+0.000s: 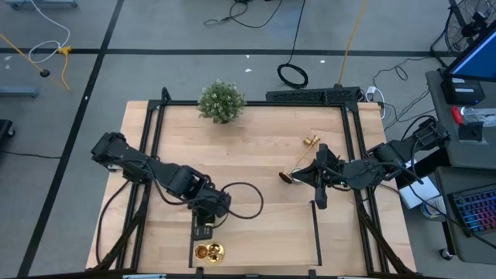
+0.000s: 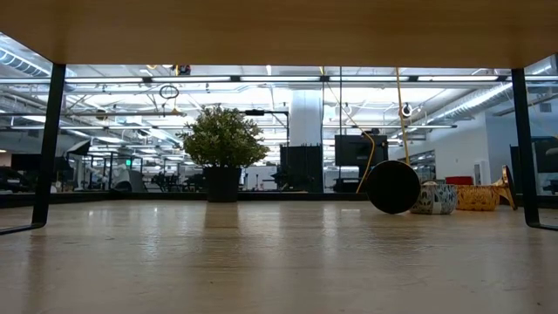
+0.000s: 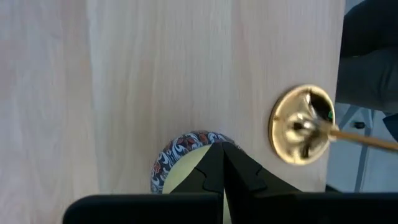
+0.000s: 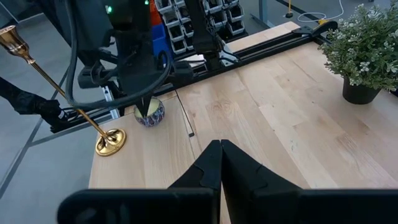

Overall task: Pick & Place candle stick holders
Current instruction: Put the black patterned scented candle on the shelf

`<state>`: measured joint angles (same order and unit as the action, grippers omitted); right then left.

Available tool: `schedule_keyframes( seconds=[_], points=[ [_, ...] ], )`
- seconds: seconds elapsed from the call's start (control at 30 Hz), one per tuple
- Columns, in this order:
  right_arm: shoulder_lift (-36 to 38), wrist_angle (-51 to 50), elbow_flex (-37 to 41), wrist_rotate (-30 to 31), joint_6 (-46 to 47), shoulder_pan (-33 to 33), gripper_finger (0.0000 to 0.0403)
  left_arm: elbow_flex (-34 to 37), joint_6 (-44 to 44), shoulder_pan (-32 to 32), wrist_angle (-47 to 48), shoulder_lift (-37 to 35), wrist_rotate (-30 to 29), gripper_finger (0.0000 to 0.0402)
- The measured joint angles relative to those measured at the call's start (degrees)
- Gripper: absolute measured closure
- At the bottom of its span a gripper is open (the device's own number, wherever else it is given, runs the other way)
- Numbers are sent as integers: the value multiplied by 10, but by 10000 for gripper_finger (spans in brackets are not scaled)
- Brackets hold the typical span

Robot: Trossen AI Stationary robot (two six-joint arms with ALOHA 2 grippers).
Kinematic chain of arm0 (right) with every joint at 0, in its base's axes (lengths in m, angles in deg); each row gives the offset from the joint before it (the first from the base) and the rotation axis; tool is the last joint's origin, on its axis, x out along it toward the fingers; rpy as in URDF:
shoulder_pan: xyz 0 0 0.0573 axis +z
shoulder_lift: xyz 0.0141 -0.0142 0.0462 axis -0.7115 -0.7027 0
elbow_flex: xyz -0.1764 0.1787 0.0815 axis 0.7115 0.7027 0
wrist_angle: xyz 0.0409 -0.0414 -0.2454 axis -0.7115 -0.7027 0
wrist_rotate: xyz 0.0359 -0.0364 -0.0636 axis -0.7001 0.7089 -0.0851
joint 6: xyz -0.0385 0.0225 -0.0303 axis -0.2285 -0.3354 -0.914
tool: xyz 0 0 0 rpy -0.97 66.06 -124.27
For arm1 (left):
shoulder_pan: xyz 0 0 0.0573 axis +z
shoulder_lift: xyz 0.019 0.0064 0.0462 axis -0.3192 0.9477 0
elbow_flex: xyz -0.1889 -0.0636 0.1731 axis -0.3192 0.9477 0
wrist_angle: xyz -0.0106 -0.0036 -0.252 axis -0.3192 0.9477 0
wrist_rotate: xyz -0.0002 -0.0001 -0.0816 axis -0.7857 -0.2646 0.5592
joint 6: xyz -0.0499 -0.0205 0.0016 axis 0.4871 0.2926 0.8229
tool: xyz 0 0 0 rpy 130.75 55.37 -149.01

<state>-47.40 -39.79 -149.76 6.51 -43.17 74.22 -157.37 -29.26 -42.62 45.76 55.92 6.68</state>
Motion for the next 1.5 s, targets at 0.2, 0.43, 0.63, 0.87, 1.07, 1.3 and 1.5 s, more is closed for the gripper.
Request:
schedule_keyframes(
  seconds=[0.2,0.43,0.63,0.87,1.07,1.3,1.5],
  points=[
    [0,0,0,0,0,0,403,0,0,0,-4,0,-2,402],
    [0,0,0,0,0,0,403,0,0,0,-2,1,-3,402],
    [0,0,0,0,0,0,403,0,6,1,0,-10,-31,402],
    [0,0,0,0,2,0,403,0,27,3,18,-43,-67,402],
    [0,0,0,0,9,0,403,0,60,3,100,-77,-66,402],
    [0,0,0,0,22,0,403,0,72,-23,106,-74,-27,402],
    [0,0,0,0,31,0,403,0,72,-36,90,-52,-23,402]
  ],
)
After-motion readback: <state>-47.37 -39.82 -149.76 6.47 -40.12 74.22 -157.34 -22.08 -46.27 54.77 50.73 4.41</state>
